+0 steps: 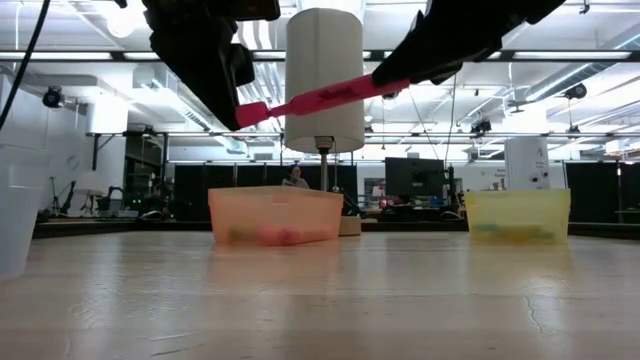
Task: Pick & Place Markers
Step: Put the dark pink highlighter pen into the white bin
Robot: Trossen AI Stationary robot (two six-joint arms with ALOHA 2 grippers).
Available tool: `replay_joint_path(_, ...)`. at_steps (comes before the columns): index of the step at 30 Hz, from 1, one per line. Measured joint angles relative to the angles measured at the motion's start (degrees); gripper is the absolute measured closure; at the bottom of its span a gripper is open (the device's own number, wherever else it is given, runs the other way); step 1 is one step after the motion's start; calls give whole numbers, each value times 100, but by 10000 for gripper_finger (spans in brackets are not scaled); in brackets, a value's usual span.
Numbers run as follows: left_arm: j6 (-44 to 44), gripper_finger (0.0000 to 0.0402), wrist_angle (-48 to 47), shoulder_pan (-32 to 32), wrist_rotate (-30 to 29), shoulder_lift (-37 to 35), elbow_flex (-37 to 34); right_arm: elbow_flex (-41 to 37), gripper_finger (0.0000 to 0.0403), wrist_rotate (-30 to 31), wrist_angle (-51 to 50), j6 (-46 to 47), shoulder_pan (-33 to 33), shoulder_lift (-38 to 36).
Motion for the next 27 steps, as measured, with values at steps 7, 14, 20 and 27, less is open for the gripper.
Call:
replay_joint_path(7, -2, 395, 57, 0, 0, -2, 0, 2, 338, 1, 39, -48, -4, 0)
replay_joint_path(14, -8, 395, 317, 0, 116, -2, 5, 9, 338, -192, 152, -71, -80, 0)
replay_joint_path(20, -36, 395, 268, -4, 218, -2, 90, 9, 338, -399, 245, -134, -130, 0)
replay_joint_path(27, -295, 395, 535, -13, 624, -2, 94, 7, 338, -560, 422, -90, -116, 33)
